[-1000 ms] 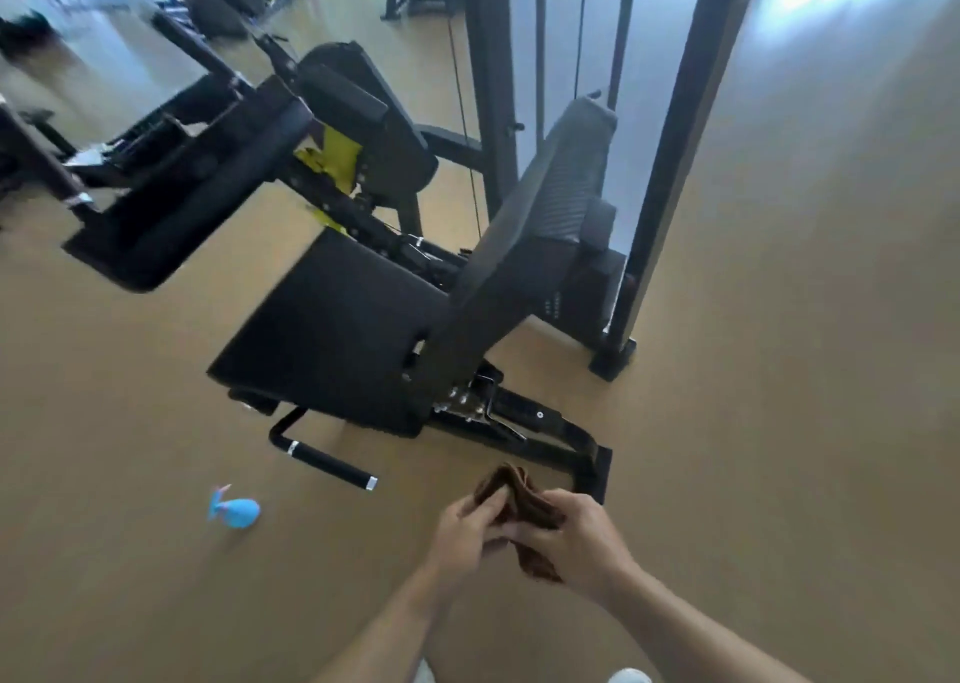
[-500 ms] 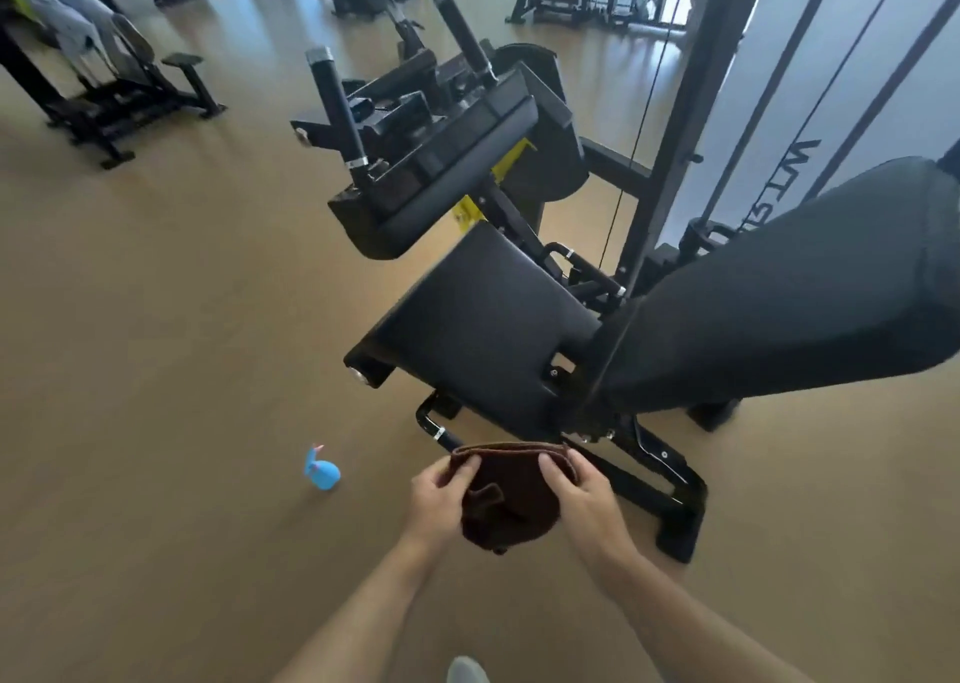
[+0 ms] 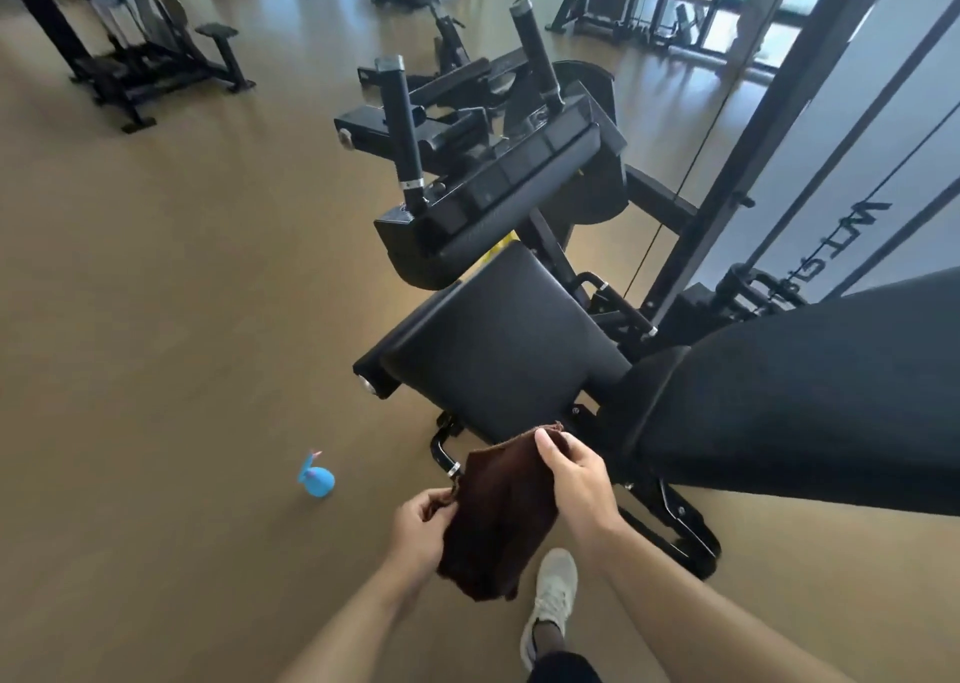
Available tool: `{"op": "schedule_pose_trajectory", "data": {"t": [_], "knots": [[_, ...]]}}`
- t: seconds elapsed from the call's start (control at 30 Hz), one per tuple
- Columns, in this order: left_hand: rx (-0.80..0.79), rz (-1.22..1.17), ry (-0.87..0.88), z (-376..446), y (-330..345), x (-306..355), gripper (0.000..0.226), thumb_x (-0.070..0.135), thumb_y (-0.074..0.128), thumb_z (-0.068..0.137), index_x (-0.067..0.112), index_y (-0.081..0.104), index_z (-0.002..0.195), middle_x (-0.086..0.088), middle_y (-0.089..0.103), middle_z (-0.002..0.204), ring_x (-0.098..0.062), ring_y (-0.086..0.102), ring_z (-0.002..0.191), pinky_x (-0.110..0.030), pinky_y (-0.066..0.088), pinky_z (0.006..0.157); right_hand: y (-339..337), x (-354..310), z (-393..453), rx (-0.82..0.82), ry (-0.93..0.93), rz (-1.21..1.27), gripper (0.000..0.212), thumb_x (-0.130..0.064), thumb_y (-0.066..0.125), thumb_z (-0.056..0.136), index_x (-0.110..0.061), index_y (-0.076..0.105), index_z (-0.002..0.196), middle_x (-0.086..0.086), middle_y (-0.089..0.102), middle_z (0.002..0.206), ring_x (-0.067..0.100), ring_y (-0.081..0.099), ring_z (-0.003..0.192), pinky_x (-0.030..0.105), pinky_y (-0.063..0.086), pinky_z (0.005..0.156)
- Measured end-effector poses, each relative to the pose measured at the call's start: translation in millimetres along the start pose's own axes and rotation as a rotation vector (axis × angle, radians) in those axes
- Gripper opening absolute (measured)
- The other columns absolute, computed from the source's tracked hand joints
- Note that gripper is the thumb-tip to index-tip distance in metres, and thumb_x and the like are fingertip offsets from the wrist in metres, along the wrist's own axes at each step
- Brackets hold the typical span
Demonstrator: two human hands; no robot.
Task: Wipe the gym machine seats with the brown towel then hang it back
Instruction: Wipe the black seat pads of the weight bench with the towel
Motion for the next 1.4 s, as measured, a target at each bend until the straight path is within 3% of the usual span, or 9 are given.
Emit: {"op": "schedule_pose_trajectory", "data": {"t": [0.27, 0.4, 0.53, 0.77, 0.87, 0.93, 1.0, 1.1, 1.4], "knots": [[0.274, 0.044, 0.043, 64.8, -7.2, 57.3, 0.01, 0.022, 0.062, 0.095, 0.017, 0.071, 0.096, 0.0, 0.074, 0.092, -0.017, 0.067, 0.091, -0.026, 0.052, 0.075, -2.6, -24.9, 103.1, -0.051, 0.02, -0.102, 0.025, -0.035, 0.058, 0.101, -0.026, 0.076, 0.086, 0.005, 0.077, 0.089, 0.024, 0.074, 0.09, 0.042, 0.06, 0.085], [0.356, 0.01, 0.009, 87.3, 10.8, 87.2, 0.012, 0.03, 0.067, 0.091, 0.02, 0.071, 0.086, -0.002, 0.075, 0.086, -0.023, 0.07, 0.088, -0.046, 0.059, 0.081, -4.6, -42.3, 155.6, -0.104, -0.004, -0.247, 0.033, -0.043, 0.05, 0.102, -0.027, 0.075, 0.087, 0.004, 0.077, 0.089, 0.022, 0.073, 0.087, 0.039, 0.056, 0.085], [0.387, -0.1, -0.021, 98.0, 41.2, 108.3, 0.016, 0.031, 0.066, 0.093, 0.017, 0.071, 0.087, -0.001, 0.072, 0.081, -0.014, 0.065, 0.078, -0.025, 0.052, 0.064, -1.1, -57.8, 192.2, -0.221, -0.041, -0.386, 0.035, -0.045, 0.039, 0.106, -0.03, 0.071, 0.109, -0.013, 0.074, 0.099, 0.01, 0.067, 0.101, 0.032, 0.05, 0.095], [0.359, -0.354, -0.165, 119.2, 69.7, 104.3, 0.015, 0.026, 0.065, 0.094, 0.012, 0.072, 0.095, -0.008, 0.076, 0.091, -0.025, 0.069, 0.085, -0.037, 0.056, 0.073, -13.4, -56.7, 219.6, -0.163, -0.023, -0.676, 0.051, -0.043, 0.028, 0.108, -0.022, 0.042, 0.152, 0.001, 0.053, 0.147, 0.024, 0.044, 0.139, 0.041, 0.032, 0.114], [0.314, -0.452, -0.191, 124.7, 72.5, 106.4, 0.015, 0.018, 0.058, 0.098, 0.01, 0.07, 0.103, -0.01, 0.074, 0.095, -0.025, 0.068, 0.086, -0.033, 0.055, 0.068, -18.8, -59.0, 222.7, -0.147, 0.015, -0.739, 0.048, -0.042, 0.029, 0.108, -0.018, 0.057, 0.139, 0.006, 0.065, 0.129, 0.027, 0.057, 0.122, 0.038, 0.042, 0.098], [0.249, -0.54, -0.188, 128.1, 75.6, 112.5, 0.019, 0.011, 0.051, 0.101, 0.009, 0.067, 0.111, -0.008, 0.073, 0.096, -0.024, 0.068, 0.087, -0.034, 0.055, 0.071, -17.3, -63.9, 223.3, -0.17, 0.006, -0.734, 0.045, -0.043, 0.032, 0.107, -0.021, 0.071, 0.098, 0.003, 0.067, 0.092, 0.024, 0.061, 0.09, 0.035, 0.043, 0.076], [0.201, -0.619, -0.201, 129.0, 79.5, 121.3, 0.023, 0.004, 0.044, 0.102, 0.011, 0.062, 0.114, -0.012, 0.071, 0.103, -0.025, 0.068, 0.092, -0.04, 0.056, 0.085, -12.2, -69.9, 221.3, -0.207, -0.037, -0.716, 0.049, -0.044, 0.036, 0.106, -0.019, 0.054, 0.068, 0.0, 0.058, 0.068, 0.02, 0.054, 0.069, 0.034, 0.041, 0.063], [0.147, -0.644, -0.216, 132.0, 82.9, 128.5, 0.036, -0.003, 0.04, 0.099, 0.011, 0.054, 0.13, -0.02, 0.066, 0.121, -0.032, 0.065, 0.108, -0.048, 0.049, 0.103, -0.9, -77.4, 214.9, -0.28, -0.106, -0.63, 0.051, -0.046, 0.041, 0.104, -0.006, 0.065, 0.086, 0.012, 0.065, 0.072, 0.022, 0.057, 0.064, 0.034, 0.045, 0.061], [-0.116, -0.719, -0.199, 133.0, 88.9, 148.1, 0.06, -0.014, 0.028, 0.084, 0.004, 0.052, 0.136, -0.025, 0.062, 0.126, -0.034, 0.063, 0.113, -0.036, 0.059, 0.078, 25.6, -72.3, 188.6, -0.403, -0.312, -0.653, 0.032, -0.043, 0.047, 0.103, -0.03, 0.073, 0.116, -0.016, 0.061, 0.104, 0.004, 0.061, 0.098, 0.035, 0.053, 0.088]]}}
Point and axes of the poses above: each hand's wrist, its own z-axis towards the middle knuckle, its own y-axis out of the palm, x = y × z, the point moved 4 cm from there along z, towards the middle knuckle
